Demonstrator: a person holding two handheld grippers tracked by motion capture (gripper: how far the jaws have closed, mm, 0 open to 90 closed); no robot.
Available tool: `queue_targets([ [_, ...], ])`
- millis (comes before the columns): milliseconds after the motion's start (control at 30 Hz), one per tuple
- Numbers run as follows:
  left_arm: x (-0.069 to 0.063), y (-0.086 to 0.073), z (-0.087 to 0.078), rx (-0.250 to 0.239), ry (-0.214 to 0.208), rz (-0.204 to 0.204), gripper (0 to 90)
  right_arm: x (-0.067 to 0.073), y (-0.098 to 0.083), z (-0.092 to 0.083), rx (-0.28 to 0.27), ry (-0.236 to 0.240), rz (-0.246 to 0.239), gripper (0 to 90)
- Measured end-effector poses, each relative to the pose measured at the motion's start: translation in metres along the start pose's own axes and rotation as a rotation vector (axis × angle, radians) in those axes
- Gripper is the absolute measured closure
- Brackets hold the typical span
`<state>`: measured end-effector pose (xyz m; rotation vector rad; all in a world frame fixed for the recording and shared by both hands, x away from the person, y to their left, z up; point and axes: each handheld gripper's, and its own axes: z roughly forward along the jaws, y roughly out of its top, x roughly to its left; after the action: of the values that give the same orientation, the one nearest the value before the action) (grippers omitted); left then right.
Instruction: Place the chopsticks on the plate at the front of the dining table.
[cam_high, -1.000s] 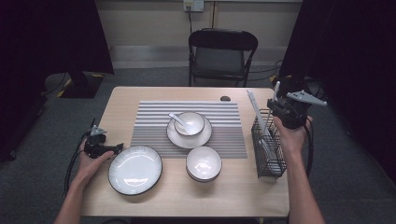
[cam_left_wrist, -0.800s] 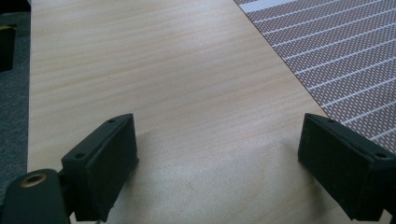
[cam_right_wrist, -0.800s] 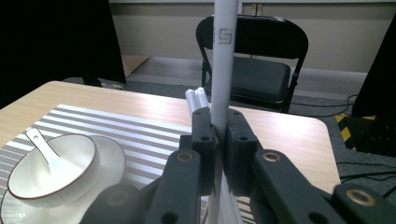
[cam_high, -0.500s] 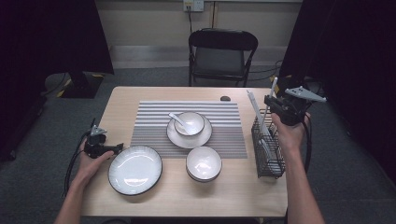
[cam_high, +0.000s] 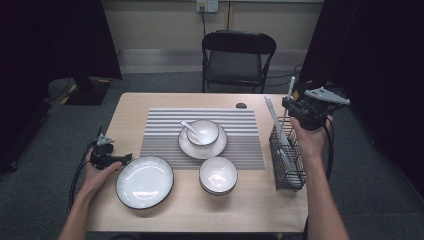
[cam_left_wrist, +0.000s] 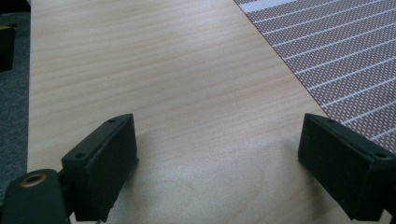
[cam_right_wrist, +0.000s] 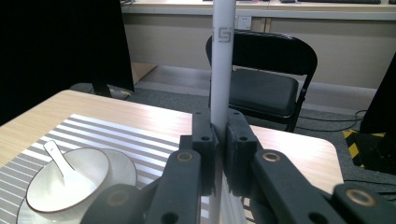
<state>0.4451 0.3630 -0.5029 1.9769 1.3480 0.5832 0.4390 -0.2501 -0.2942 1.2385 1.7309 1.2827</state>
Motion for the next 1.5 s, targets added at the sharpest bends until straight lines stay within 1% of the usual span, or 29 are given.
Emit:
queue_targets([
  [333, 0.000, 0.000, 0.000, 0.000, 0.000, 0.001, 11.3, 0.002, 0.007, -0.001, -0.014, 0.000, -0.007, 84.6],
  [400, 0.000, 0.000, 0.000, 0.000, 0.000, 0.001, 11.3, 0.003, 0.009, -0.003, -0.023, -0.019, -0.013, 84.6],
  [467, 0.000, 0.000, 0.000, 0.001, 0.000, 0.001, 11.3, 0.003, 0.013, -0.005, -0.037, -0.011, 0.001, 84.6],
  [533, 0.000, 0.000, 0.000, 0.000, -0.001, 0.001, 11.3, 0.004, 0.016, -0.004, -0.029, -0.013, -0.014, 84.6],
  [867, 0.000, 0.000, 0.000, 0.000, 0.002, -0.002, 11.1, 0.011, 0.025, -0.007, -0.044, -0.005, -0.032, 84.6],
  [1000, 0.001, 0.000, 0.000, 0.003, 0.008, -0.007, 10.7, 0.014, 0.029, -0.010, -0.061, 0.010, -0.032, 84.6],
  [1100, 0.001, 0.000, -0.002, 0.014, 0.011, -0.012, 11.6, 0.016, 0.031, -0.011, -0.075, 0.017, -0.021, 84.6],
  [1167, 0.002, 0.000, -0.003, 0.017, 0.012, -0.005, 12.3, 0.017, 0.031, -0.009, -0.079, 0.035, -0.004, 84.6],
  [1233, 0.003, 0.000, -0.004, 0.022, 0.004, -0.006, 15.5, 0.020, 0.030, -0.006, -0.076, 0.045, -0.005, 84.6],
  [1300, 0.003, 0.000, -0.005, 0.024, 0.003, 0.002, 16.1, 0.023, 0.028, -0.002, -0.071, 0.059, -0.003, 84.6],
  [1333, 0.003, 0.000, -0.005, 0.023, 0.002, 0.000, 16.5, 0.025, 0.027, 0.000, -0.067, 0.066, -0.002, 84.6],
  [1367, 0.004, 0.000, -0.006, 0.018, -0.002, 0.008, 18.6, 0.026, 0.027, 0.001, -0.065, 0.072, -0.003, 84.6],
  [1400, 0.004, 0.000, -0.007, 0.012, -0.012, 0.007, 21.4, 0.027, 0.026, 0.003, -0.061, 0.075, 0.000, 84.6],
  [1467, 0.003, 0.001, -0.009, -0.005, -0.003, 0.004, 18.9, 0.030, 0.026, 0.006, -0.062, 0.081, 0.001, 84.6],
  [1500, 0.004, 0.002, -0.011, -0.016, -0.006, 0.003, 19.4, 0.031, 0.025, 0.007, -0.060, 0.086, 0.003, 84.6],
])
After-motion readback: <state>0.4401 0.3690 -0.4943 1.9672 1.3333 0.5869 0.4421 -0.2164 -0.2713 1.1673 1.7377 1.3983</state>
